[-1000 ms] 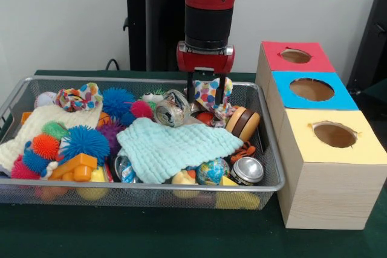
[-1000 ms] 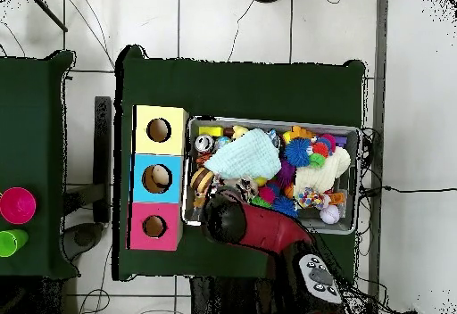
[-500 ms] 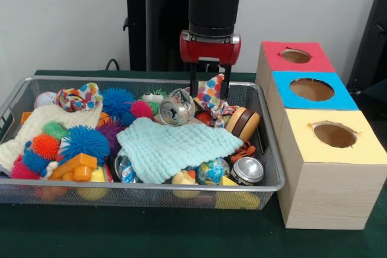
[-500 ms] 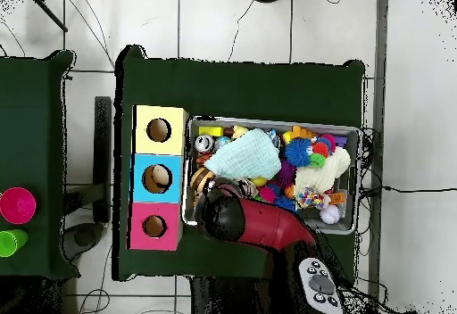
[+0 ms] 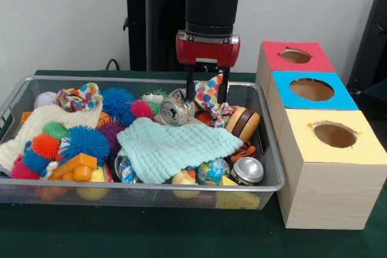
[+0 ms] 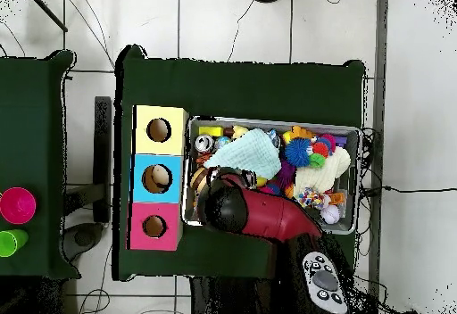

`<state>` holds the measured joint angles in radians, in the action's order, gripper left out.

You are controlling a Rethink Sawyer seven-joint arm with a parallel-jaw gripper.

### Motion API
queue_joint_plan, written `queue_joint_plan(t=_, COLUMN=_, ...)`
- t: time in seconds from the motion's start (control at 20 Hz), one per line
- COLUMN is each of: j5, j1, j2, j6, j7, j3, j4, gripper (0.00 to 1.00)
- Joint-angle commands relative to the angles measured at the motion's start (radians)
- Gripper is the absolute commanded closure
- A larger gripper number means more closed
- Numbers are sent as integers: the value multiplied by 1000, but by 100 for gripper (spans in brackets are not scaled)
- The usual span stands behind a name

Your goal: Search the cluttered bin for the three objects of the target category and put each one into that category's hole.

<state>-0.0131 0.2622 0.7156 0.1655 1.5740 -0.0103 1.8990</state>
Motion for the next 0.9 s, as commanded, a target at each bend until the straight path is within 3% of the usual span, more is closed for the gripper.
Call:
queue_joint_plan(t=0.05, j5=-62, j1=28, j2=-19, j6=69, j7=22, j3=-84, j4=-114, gripper=0)
queue_joint_plan(t=0.45, j5=-55, j1=15, j2=-43, j6=96, j7=31, j3=-64, j4=-180, gripper=0)
queue_joint_plan(t=0.9, j5=-44, j1=39, j2=-128, j6=94, j7=34, j3=-76, j4=-268, gripper=0)
